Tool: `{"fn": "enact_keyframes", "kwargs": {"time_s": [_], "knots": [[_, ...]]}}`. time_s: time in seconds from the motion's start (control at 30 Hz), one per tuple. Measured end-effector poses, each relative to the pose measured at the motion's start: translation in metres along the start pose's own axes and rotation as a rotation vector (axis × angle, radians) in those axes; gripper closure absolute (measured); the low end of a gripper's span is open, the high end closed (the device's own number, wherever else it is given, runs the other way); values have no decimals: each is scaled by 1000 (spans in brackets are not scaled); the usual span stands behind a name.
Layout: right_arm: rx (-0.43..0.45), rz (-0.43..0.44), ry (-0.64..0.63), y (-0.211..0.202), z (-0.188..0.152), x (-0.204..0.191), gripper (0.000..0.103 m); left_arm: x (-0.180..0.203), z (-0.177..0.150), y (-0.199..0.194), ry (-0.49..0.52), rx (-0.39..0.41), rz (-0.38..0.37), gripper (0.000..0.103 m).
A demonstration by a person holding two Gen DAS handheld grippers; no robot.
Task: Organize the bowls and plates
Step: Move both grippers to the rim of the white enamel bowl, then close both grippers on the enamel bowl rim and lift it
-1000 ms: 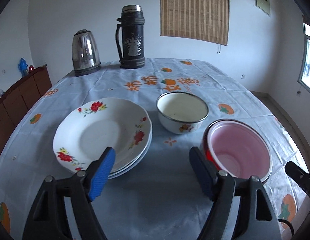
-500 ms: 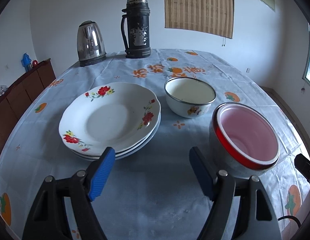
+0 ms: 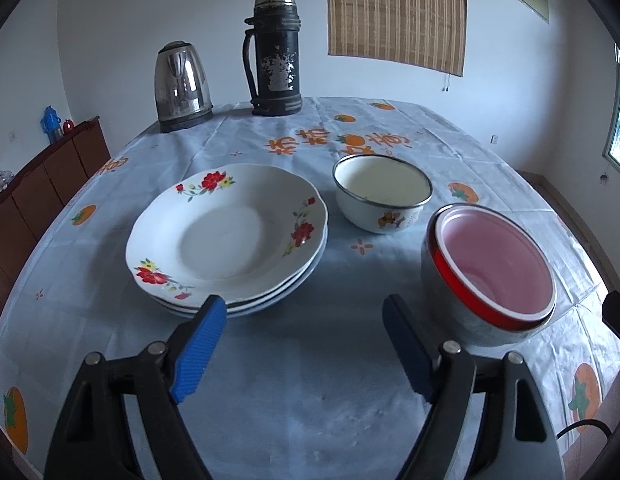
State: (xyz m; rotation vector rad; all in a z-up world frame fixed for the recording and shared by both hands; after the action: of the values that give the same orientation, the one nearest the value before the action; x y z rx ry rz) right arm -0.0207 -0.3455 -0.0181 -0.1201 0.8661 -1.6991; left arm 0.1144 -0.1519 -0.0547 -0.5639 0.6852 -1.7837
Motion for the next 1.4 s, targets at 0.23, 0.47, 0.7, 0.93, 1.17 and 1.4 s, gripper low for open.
{"fn": "enact_keyframes", "kwargs": {"time_s": [0.23,0.47,0.7,0.93,1.17,1.4], "knots": [[-46,61,-70,5,27,-14,42,-10,32,0,-18,18,10,21],[-109,68,-155,35,65,-29,42,3,63,22,-30,-37,-46,24],[-257,142,-132,90,90,-45,53,18,94,62,-42,-123,-85,37],[-416,148,-61,153,102,-48,54,20,122,109,-11,-221,-47,38],[-554,119,-8,203,98,-46,64,28,123,146,29,-314,-25,65],[-609,120,7,224,89,-48,71,43,119,154,62,-348,-72,68]]}}
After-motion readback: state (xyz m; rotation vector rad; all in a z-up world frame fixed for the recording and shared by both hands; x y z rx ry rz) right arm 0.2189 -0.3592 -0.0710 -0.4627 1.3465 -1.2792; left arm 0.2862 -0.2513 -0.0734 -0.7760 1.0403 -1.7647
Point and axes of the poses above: each gripper's, at about its wrist camera, not at the fingertips, and y roughly the way its jaws point, x to its right, z to its top, the point moved 8 cm from there along y, roughly the way its jaws point, and after that the axes turned 3 degrees about -y, right-handed, at the moved point
